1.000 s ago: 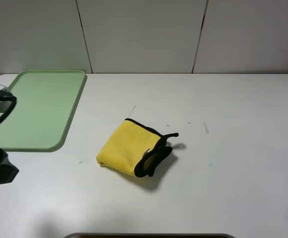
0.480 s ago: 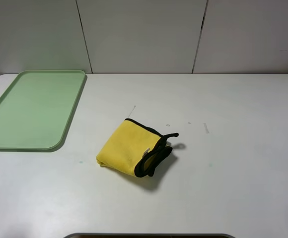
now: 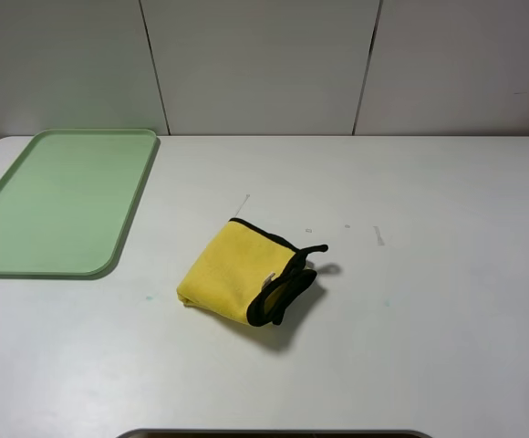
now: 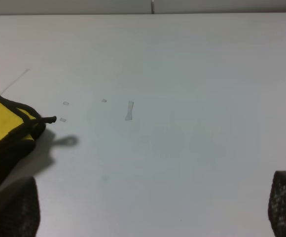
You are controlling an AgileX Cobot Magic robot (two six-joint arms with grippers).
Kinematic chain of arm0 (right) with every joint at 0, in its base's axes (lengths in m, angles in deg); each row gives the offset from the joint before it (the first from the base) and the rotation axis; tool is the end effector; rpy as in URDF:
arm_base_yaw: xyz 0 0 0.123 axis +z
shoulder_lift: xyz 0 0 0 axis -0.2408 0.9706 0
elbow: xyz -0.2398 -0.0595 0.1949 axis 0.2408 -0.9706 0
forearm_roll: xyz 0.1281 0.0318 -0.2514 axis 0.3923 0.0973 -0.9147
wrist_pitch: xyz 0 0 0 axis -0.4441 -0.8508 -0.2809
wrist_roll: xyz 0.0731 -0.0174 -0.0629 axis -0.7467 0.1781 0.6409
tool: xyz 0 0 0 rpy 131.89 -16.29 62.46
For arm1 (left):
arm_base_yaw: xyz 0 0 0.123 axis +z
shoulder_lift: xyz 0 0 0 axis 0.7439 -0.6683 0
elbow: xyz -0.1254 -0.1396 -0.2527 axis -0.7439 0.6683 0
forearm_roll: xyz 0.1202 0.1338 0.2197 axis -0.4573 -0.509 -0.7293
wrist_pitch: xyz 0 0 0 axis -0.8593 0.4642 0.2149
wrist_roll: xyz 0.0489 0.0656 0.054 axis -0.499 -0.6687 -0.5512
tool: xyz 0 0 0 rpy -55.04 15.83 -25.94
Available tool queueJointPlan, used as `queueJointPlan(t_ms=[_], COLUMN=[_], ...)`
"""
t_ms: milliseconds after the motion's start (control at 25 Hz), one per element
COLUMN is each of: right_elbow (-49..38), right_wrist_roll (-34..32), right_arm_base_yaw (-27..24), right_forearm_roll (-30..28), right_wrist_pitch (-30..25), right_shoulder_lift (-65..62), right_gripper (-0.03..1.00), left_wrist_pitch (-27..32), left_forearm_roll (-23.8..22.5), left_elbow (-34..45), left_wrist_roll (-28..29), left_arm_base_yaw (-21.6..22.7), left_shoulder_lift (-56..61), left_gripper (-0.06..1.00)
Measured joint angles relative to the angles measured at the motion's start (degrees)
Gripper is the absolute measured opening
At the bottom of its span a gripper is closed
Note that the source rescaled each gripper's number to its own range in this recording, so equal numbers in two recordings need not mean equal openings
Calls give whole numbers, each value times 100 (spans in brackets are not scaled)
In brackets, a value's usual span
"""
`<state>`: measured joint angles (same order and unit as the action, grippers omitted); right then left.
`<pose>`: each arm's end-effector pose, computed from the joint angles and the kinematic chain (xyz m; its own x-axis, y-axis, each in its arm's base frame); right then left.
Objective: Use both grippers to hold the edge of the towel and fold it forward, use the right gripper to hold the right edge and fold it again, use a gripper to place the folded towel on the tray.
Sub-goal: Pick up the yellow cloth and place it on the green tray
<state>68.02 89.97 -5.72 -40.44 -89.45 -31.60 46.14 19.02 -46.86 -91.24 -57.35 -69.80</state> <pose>0.0008 0.0054 0.2895 -0.4314 -0.0295 -0.9017 -0.1769 0.9828 0.0524 0.0278 -0.0056 0.2861 -0.5657 0.1816 -0.8044 0.2206 0.9732 0.0645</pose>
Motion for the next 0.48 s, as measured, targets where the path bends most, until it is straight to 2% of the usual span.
queueJointPlan(t_ms=[280,480], right_elbow=[0,0], right_wrist_roll=[0,0], right_arm_base_yaw=[0,0], right_forearm_roll=[0,0], right_wrist_pitch=[0,0], right_shoulder_lift=[0,0], right_gripper=[100,100], left_wrist_pitch=[29,35], left_forearm_roll=[28,41], left_elbow=[7,7], left_wrist_roll=[-36,-36], left_arm_base_yaw=[525,572], left_shoulder_lift=[417,832], left_gripper=[100,100])
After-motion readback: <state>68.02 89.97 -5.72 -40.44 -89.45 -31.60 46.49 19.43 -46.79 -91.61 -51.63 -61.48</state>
